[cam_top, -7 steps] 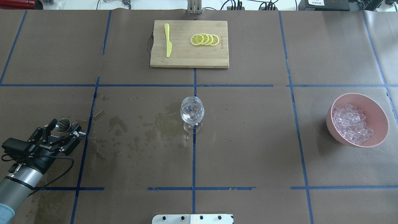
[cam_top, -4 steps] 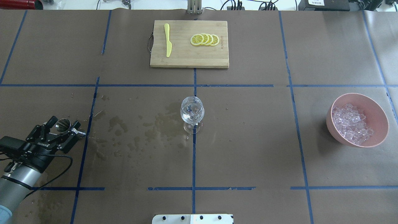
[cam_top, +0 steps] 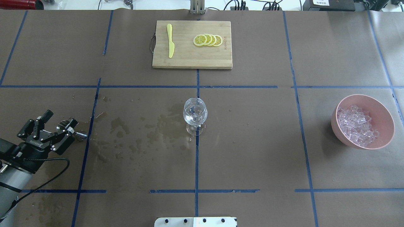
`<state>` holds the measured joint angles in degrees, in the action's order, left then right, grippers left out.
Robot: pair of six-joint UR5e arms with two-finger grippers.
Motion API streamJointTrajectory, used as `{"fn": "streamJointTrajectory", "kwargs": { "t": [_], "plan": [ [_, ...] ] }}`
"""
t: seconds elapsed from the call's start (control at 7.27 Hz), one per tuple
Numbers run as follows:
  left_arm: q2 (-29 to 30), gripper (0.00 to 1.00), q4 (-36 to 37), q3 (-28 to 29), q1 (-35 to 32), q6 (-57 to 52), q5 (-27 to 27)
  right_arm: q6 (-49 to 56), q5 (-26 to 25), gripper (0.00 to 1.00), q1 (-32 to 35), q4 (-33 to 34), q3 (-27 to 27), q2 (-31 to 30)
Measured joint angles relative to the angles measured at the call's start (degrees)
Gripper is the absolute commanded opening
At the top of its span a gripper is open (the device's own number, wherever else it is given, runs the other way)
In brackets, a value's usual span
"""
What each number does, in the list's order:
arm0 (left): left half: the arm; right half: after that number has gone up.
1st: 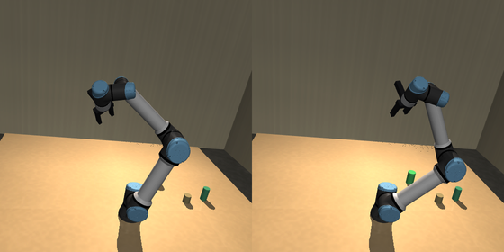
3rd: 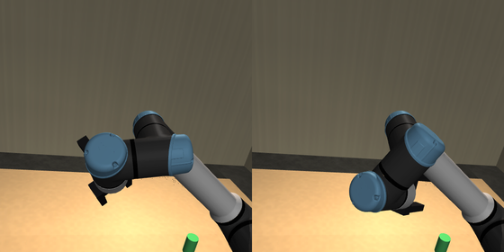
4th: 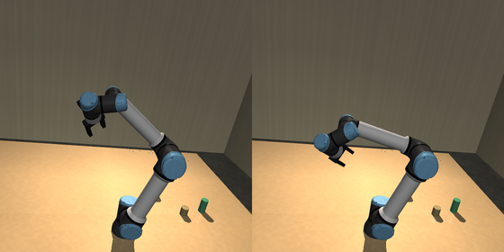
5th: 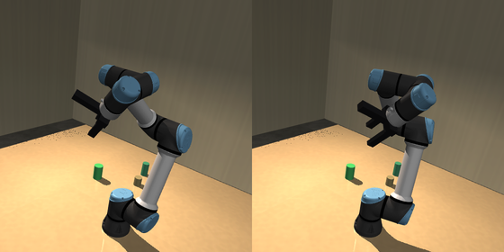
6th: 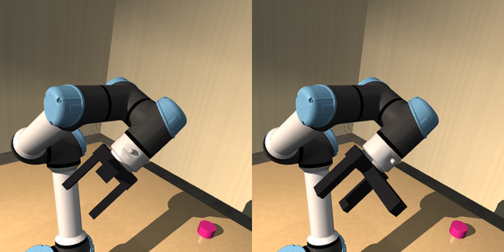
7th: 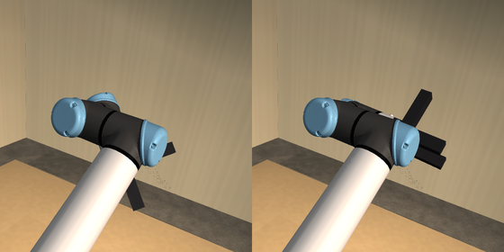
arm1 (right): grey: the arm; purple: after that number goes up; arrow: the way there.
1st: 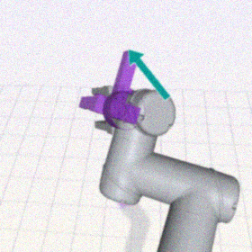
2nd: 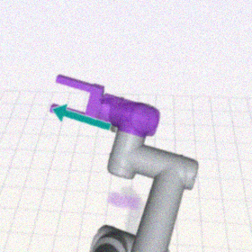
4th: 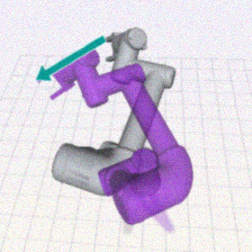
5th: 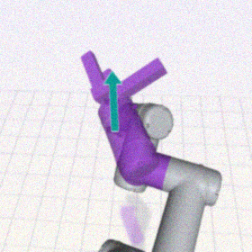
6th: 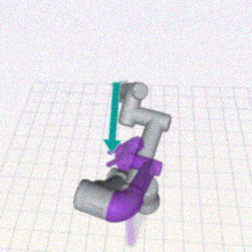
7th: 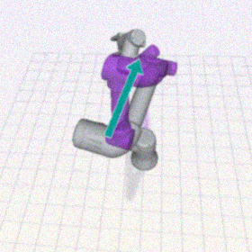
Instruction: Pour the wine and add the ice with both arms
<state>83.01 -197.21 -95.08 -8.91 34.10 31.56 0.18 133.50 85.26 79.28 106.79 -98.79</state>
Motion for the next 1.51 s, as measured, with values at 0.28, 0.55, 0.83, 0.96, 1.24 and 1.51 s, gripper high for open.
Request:
{"fn": "streamJointTrajectory", "kwargs": {
  "t": [0.28, 0.55, 0.83, 0.96, 1.24, 1.51],
  "plan": [
    [0.0, 1.0, 0.3, -0.2, -5.8, -3.3, 6.2, 0.1, 0.0, 1.0, 0.0, 0.0, 0.0, 0.0],
    [0.4, 1.0, 5.4, -0.3, -14.5, -5.1, 16.4, 0.1, 0.0, 1.0, 0.0, 0.0, 0.0, 0.0],
    [2.4, 1.0, 15.5, -0.8, -27.8, -8.5, 34.4, 0.1, 0.0, 1.0, 0.0, 0.0, 0.0, 0.0],
    [4.3, 1.0, 22.3, -1.0, -35.9, -10.9, 46.2, 0.1, 0.0, 1.0, 0.0, 0.0, 0.0, 0.0],
    [9.2, 1.0, 38.5, -1.0, -51.2, -18.0, 68.7, 0.1, 0.0, 1.0, 0.0, 0.0, 0.0, -0.1],
    [13.2, 1.0, 56.6, -1.2, -63.2, -26.9, 83.0, 0.1, 0.0, 1.0, 0.0, 0.0, 0.0, -0.1]
  ]
}}
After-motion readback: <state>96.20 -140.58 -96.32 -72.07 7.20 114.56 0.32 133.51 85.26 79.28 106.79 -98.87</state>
